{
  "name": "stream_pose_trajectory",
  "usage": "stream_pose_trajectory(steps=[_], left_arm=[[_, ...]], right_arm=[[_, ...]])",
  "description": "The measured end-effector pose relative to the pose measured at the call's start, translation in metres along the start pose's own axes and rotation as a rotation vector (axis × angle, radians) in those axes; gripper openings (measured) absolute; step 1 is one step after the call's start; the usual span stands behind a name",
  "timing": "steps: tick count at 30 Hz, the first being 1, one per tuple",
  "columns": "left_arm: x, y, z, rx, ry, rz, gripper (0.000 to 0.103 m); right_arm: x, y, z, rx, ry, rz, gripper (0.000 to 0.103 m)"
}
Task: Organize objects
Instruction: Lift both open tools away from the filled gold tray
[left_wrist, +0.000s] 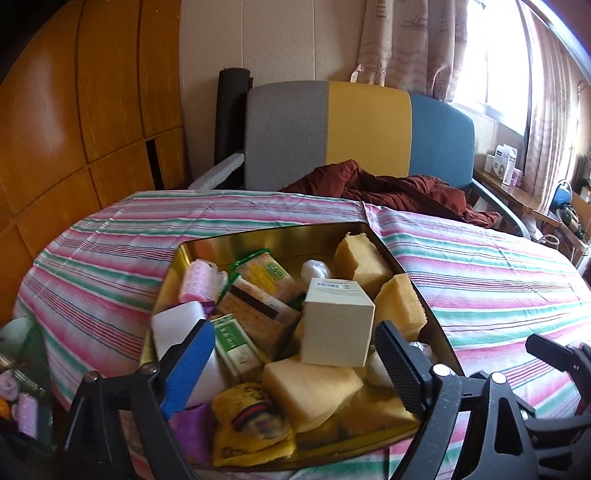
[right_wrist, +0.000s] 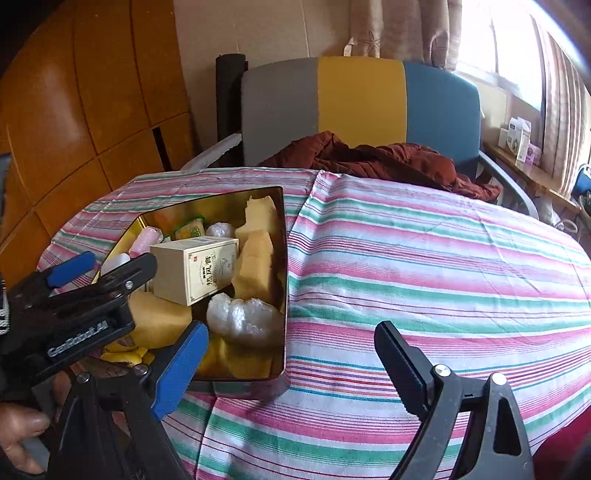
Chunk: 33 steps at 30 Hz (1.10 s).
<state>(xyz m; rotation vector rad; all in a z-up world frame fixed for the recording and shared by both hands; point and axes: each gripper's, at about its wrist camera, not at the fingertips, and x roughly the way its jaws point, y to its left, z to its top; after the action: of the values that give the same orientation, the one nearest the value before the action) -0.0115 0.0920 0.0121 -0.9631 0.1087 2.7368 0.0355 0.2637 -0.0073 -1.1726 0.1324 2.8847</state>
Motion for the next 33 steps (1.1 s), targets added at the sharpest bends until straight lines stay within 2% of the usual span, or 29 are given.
stream_pose_trajectory(steps=[7, 12, 17, 19, 24, 28, 33], left_arm=[[-0.02, 0.015, -0.008, -0.028, -0.003, 0.028, 0.103], [-0.029, 0.032, -0.012, -0.077, 0.008, 0.038, 0.103], [-0.032, 0.047, -0.014, -0.126, 0.035, 0.068, 0.103], [-0.032, 0.051, -0.016, -0.148, 0.036, 0.107, 0.103], [-0.032, 0.052, -0.022, -0.115, 0.029, 0.201, 0.103], [-0.031, 0.052, -0.024, -0.113, 0.032, 0.185, 0.103], [-0.03, 0.051, -0.025, -0.11, 0.033, 0.169, 0.103]], right_arm=[[0.002, 0.017, 0.003, -0.037, 0.008, -0.039, 0.093], [0.02, 0.028, 0.016, -0.076, 0.044, -0.097, 0.093], [0.027, 0.032, 0.016, -0.048, 0.052, -0.091, 0.093], [0.024, 0.036, 0.01, -0.051, 0.038, -0.09, 0.093], [0.017, 0.042, 0.007, -0.05, 0.01, -0.085, 0.093], [0.012, 0.044, 0.01, -0.053, -0.022, -0.097, 0.093], [0.012, 0.043, 0.011, -0.049, -0.021, -0.099, 0.093]])
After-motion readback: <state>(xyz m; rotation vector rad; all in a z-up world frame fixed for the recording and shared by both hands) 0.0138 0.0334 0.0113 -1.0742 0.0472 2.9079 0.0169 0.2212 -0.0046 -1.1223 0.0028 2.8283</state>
